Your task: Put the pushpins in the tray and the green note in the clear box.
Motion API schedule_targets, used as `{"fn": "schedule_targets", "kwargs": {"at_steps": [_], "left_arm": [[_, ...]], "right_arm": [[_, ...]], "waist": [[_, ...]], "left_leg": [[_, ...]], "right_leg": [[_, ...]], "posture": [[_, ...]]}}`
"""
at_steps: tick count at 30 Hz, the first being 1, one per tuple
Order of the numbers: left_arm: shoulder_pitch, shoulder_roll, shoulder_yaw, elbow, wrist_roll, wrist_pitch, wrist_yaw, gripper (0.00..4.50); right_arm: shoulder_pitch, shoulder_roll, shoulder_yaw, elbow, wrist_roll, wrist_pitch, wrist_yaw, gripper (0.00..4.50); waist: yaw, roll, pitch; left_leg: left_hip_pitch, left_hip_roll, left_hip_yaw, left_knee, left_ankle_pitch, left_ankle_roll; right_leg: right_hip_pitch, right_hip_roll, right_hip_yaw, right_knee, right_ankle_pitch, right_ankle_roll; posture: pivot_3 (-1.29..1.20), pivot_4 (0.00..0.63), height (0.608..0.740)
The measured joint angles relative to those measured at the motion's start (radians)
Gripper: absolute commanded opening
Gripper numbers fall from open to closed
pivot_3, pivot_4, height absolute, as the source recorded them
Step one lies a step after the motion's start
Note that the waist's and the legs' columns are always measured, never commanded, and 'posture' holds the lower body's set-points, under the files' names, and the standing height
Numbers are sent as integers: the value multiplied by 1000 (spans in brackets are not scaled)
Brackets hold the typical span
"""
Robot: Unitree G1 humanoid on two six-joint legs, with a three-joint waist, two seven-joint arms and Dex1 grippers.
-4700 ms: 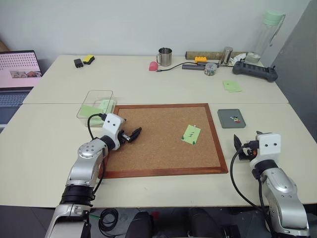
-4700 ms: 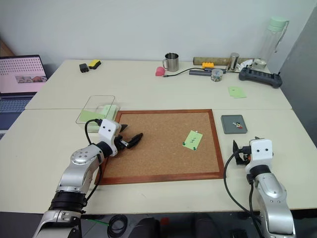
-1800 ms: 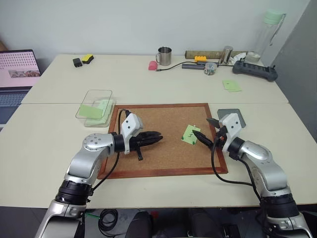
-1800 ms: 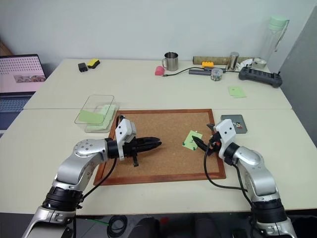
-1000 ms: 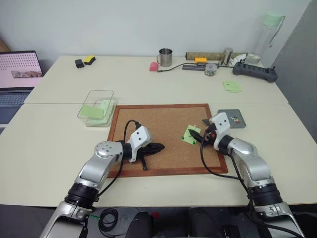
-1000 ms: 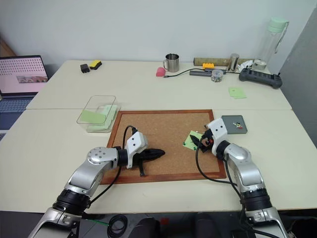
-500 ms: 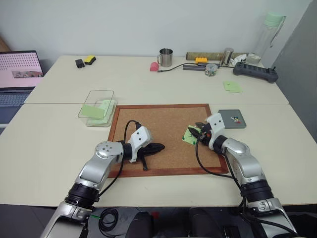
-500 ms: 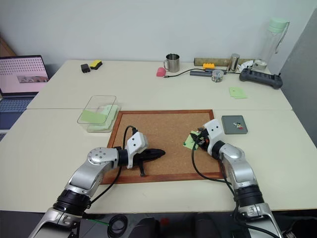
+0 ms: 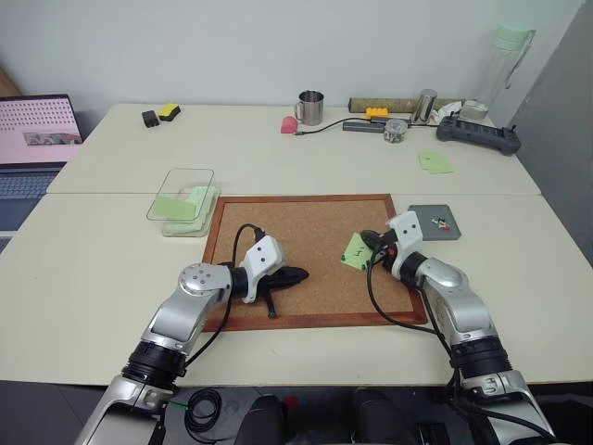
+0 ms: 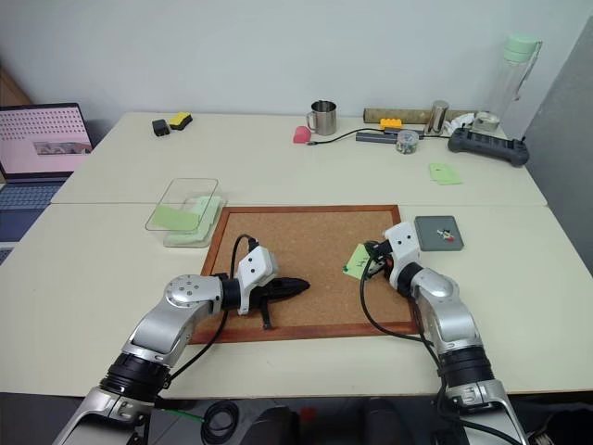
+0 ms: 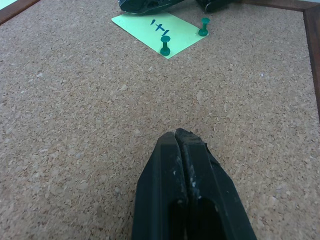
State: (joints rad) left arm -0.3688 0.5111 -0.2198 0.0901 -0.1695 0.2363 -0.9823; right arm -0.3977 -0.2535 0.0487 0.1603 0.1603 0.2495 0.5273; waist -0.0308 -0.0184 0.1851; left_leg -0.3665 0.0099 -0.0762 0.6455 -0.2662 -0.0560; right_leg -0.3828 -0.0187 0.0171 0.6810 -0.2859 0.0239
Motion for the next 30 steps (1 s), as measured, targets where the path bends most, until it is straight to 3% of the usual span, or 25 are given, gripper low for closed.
{"fn": "schedule_targets", "kwargs": {"at_steps": [14,19,24,30], "left_arm": [[-4,1,-3,0,10,-3,0,0],[-5,1,-4,0,10,-2,-2,0],[-5,2,-3,0,11,-2,-2,0],[-7,2,-6,0,11,-2,-5,0]], "right_arm": [[64,-11,-35,-168,90,39,11,12],[65,-19,-130,-225,160,93,-24,12],[61,-40,-189,-220,176,119,-69,12],[-23,-94,-243,-45,102,131,-207,12]], "waist": [[0,0,0],[1,0,0],[1,0,0],[1,0,0]], "left_leg": [[0,0,0,0,0,0],[0,0,0,0,0,0],[0,0,0,0,0,0],[0,0,1,-1,0,0]], "right_leg": [[0,0,0,0,0,0],[0,0,0,-1,0,0],[0,0,0,0,0,1],[0,0,1,-1,0,0]], "posture": [[0,150,740],[0,150,740],[0,150,740],[0,150,740]]}}
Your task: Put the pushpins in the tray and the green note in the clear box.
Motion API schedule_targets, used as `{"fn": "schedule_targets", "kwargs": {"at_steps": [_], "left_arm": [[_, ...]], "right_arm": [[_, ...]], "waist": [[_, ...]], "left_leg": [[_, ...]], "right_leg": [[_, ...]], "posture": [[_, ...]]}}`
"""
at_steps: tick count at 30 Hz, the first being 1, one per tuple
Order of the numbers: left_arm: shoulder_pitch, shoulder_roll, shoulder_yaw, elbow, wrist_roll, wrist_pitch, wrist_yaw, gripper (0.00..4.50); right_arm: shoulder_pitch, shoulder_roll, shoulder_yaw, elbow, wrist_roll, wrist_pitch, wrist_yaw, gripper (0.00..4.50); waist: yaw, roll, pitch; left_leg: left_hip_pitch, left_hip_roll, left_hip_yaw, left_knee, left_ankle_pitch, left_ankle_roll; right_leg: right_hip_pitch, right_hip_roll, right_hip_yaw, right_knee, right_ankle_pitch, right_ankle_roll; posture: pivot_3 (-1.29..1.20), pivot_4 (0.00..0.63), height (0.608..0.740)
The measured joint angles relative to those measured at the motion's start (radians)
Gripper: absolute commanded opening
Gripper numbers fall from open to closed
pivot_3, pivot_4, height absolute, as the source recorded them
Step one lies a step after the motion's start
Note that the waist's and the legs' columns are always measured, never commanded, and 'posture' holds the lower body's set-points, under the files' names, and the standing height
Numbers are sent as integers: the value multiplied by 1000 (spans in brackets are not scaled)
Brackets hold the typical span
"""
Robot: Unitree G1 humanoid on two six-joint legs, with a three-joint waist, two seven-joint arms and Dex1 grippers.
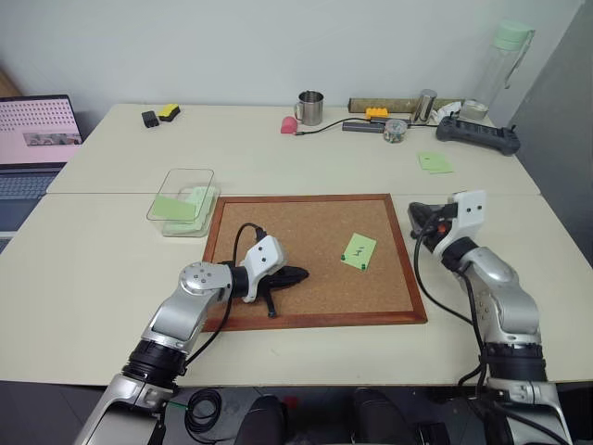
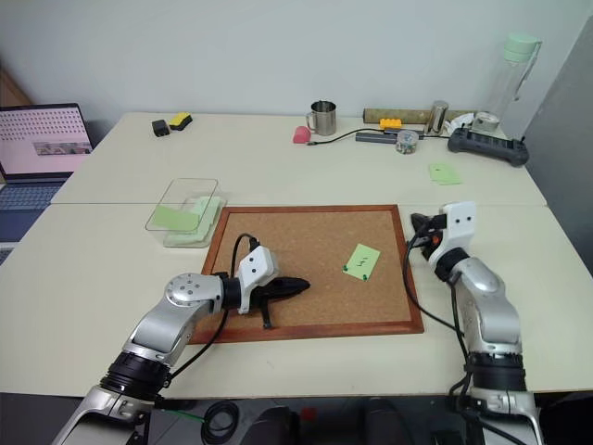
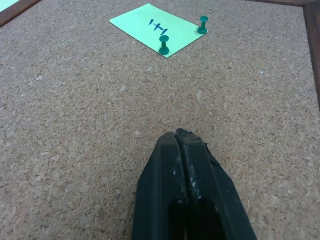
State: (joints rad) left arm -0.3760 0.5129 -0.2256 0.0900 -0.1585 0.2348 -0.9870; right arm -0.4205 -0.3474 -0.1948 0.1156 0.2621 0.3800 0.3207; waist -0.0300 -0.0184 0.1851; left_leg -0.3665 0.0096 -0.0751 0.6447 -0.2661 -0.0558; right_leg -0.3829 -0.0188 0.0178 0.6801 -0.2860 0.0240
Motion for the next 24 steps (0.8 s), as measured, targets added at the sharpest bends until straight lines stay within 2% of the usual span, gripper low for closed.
{"fn": "schedule_targets", "kwargs": {"at_steps": [6,7,9,11,22,23,24], "left_arm": [[-1,1,0,1,1,-1,-3,0],[-1,1,0,1,1,-1,-3,0],[-1,1,0,0,1,-2,-3,0],[3,1,1,-3,1,-3,-1,0],[10,1,6,-8,1,-4,5,0],[10,1,5,-8,1,-4,5,0],[10,1,5,-8,1,-4,5,0]], "right_arm": [[-48,-2,-11,148,-8,-2,-23,12],[-57,-3,-11,164,-9,-2,-23,435],[-69,-6,-11,182,-9,-3,-21,661],[-74,-10,-18,212,-7,-4,-18,1184],[-59,-38,-23,214,-6,-4,-13,3457],[-56,-41,-22,201,-6,-4,-10,3770],[-53,-42,-22,193,-6,-4,-7,3828]], "waist": [[-1,0,0],[-1,0,0],[-1,0,0],[-1,0,0],[-2,0,0],[-2,0,0],[-2,0,0]], "left_leg": [[0,0,0,0,0,0],[0,0,1,0,0,0],[0,0,1,0,0,0],[0,0,1,0,0,0],[0,0,1,0,0,0],[0,0,1,0,0,0],[0,0,1,0,0,0]], "right_leg": [[0,0,1,0,0,0],[0,0,1,0,0,0],[0,0,1,0,0,0],[0,0,1,0,0,0],[-1,0,1,0,0,0],[-1,0,1,0,0,0],[-1,0,1,0,0,0]], "posture": [[0,150,740],[0,150,740],[0,150,740],[0,150,740],[0,150,740],[0,150,740],[0,150,740]]}}
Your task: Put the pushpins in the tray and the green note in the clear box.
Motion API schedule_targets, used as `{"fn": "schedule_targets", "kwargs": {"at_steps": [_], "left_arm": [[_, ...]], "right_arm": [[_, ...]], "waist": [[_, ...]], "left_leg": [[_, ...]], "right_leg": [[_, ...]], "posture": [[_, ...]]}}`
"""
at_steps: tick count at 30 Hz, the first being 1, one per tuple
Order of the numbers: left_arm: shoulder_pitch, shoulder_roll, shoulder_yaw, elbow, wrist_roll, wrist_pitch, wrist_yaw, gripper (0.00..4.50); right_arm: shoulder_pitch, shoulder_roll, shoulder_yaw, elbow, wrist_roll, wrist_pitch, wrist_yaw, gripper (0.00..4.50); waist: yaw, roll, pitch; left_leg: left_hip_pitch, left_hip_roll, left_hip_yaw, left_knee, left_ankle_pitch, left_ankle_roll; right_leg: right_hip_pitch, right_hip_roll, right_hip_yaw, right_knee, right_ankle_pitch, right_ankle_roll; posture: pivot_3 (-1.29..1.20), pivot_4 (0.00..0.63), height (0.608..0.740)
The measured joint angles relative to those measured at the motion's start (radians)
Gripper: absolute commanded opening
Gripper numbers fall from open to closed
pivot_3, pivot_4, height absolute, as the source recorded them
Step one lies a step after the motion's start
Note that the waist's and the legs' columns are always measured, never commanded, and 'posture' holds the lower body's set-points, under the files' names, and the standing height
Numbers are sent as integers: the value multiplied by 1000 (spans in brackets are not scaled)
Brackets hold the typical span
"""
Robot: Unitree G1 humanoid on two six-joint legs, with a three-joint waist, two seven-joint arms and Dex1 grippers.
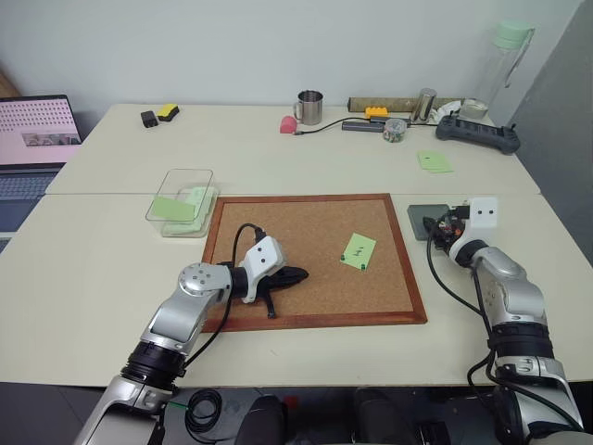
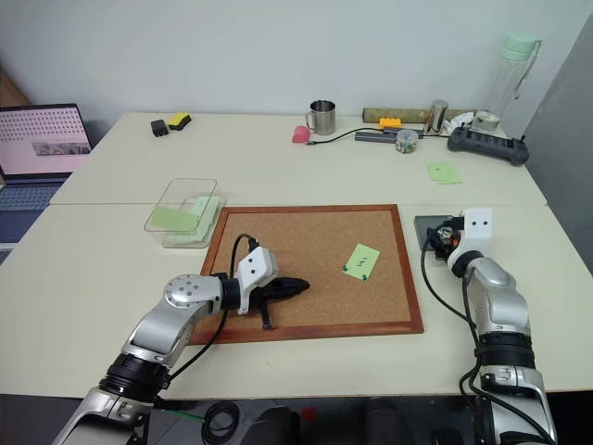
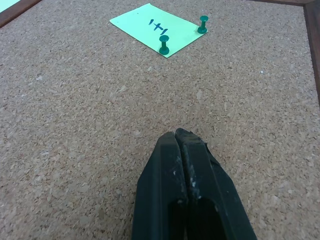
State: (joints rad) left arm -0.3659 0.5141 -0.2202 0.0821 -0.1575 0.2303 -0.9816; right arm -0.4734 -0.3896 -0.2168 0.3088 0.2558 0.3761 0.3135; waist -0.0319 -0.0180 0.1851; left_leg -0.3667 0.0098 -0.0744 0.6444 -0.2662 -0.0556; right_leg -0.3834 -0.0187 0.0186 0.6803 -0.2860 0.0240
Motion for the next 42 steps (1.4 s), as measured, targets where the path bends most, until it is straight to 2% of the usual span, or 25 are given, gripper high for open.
{"fn": "schedule_targets", "kwargs": {"at_steps": [2,8,12,15,17,23,27,30,42], "left_arm": [[-1,0,0,1,0,0,0,0],[-3,0,0,6,0,-2,-3,0],[-5,2,0,7,0,-3,-7,0],[-5,2,-1,8,1,-4,-5,0],[-5,2,-1,8,1,-4,-5,0],[-5,2,-2,7,2,-5,-3,0],[-6,2,-2,8,3,-6,-3,0],[-6,2,-3,8,4,-8,-3,0],[-3,2,-3,7,4,-17,-2,0]], "right_arm": [[7,-6,0,-27,0,0,5,4302],[54,-30,23,-125,-7,-18,51,4302],[134,-39,100,-289,50,4,203,4302],[195,-83,212,-406,77,40,334,4302],[218,-87,246,-441,79,51,366,4302],[248,-87,340,-473,35,38,402,4302],[253,-60,359,-451,3,10,391,4302],[239,-46,359,-415,-8,-18,381,3849],[249,-44,358,-395,-10,-44,393,1533]], "waist": [[0,0,0],[0,0,0],[0,0,0],[0,0,0],[1,0,0],[1,0,0],[1,0,0],[1,0,0],[1,0,0]], "left_leg": [[0,0,0,0,0,0],[0,0,0,0,0,0],[0,1,-1,0,0,0],[0,0,-1,0,0,0],[0,0,-1,0,0,0],[0,0,-1,0,0,0],[0,0,-1,0,0,0],[0,0,-1,0,0,0],[0,0,-1,0,0,0]], "right_leg": [[0,0,0,0,0,0],[0,0,0,0,-1,1],[0,0,-1,0,-2,3],[0,0,-1,0,-2,4],[0,0,-1,0,-2,4],[0,0,-1,-1,-3,5],[0,0,-1,-1,-3,5],[0,0,-1,-1,-3,5],[0,0,-1,-1,-3,5]], "posture": [[0,150,740],[0,150,740],[0,150,740],[0,150,740],[0,150,740],[0,150,740],[0,150,740],[0,150,740],[0,150,740]]}}
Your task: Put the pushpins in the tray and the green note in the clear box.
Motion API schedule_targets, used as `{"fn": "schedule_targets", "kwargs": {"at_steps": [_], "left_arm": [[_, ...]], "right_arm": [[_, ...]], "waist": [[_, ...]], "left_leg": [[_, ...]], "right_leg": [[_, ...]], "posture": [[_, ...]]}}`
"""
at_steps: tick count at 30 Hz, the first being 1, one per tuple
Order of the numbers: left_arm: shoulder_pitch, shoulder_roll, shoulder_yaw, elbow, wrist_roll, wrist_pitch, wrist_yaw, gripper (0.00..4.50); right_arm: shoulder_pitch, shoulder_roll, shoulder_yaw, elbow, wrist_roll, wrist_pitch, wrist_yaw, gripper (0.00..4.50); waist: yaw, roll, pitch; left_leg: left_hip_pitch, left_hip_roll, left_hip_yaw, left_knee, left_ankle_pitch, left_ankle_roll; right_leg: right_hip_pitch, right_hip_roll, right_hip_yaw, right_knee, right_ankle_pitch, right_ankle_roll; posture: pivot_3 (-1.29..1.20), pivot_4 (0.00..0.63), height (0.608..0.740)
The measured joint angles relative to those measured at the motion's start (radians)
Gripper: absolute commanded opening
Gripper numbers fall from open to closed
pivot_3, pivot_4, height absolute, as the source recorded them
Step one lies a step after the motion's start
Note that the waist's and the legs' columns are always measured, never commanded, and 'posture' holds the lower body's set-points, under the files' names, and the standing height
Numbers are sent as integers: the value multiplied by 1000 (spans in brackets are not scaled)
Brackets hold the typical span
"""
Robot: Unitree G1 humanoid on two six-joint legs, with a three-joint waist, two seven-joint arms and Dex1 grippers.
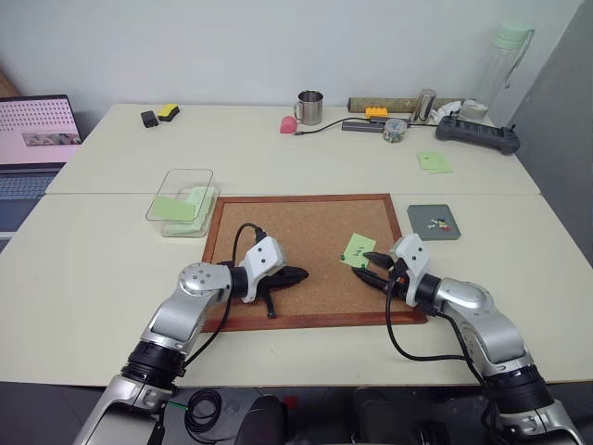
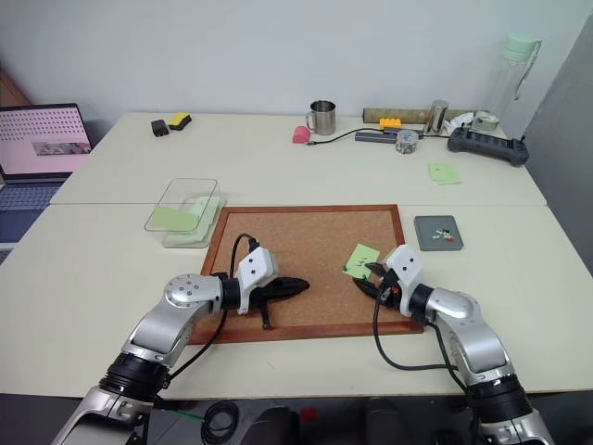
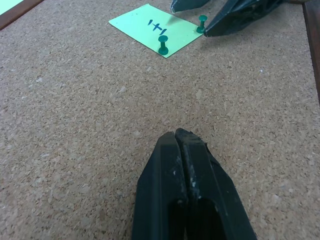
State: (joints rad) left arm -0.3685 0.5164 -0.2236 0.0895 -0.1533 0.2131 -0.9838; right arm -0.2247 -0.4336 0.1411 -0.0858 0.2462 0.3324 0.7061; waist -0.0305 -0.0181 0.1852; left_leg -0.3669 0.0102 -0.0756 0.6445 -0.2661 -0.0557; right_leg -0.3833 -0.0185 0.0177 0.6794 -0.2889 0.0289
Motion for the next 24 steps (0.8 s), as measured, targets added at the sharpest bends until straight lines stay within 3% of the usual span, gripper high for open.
{"fn": "schedule_targets", "kwargs": {"at_steps": [8,17,24], "left_arm": [[0,2,0,-1,0,0,0,0],[1,7,0,-5,0,-2,-3,0],[2,9,1,-5,-1,-2,-9,0]], "right_arm": [[8,-17,1,0,-10,-1,12,12],[16,11,-34,-6,38,38,11,12],[15,21,-82,-142,143,71,19,12]], "waist": [[0,0,0],[0,0,0],[0,0,0]], "left_leg": [[0,0,0,0,0,0],[-1,0,0,0,0,0],[-1,0,0,0,0,0]], "right_leg": [[0,0,0,0,0,0],[-1,0,0,0,0,0],[-1,0,0,0,0,0]], "posture": [[0,150,740],[0,150,740],[0,150,740]]}}
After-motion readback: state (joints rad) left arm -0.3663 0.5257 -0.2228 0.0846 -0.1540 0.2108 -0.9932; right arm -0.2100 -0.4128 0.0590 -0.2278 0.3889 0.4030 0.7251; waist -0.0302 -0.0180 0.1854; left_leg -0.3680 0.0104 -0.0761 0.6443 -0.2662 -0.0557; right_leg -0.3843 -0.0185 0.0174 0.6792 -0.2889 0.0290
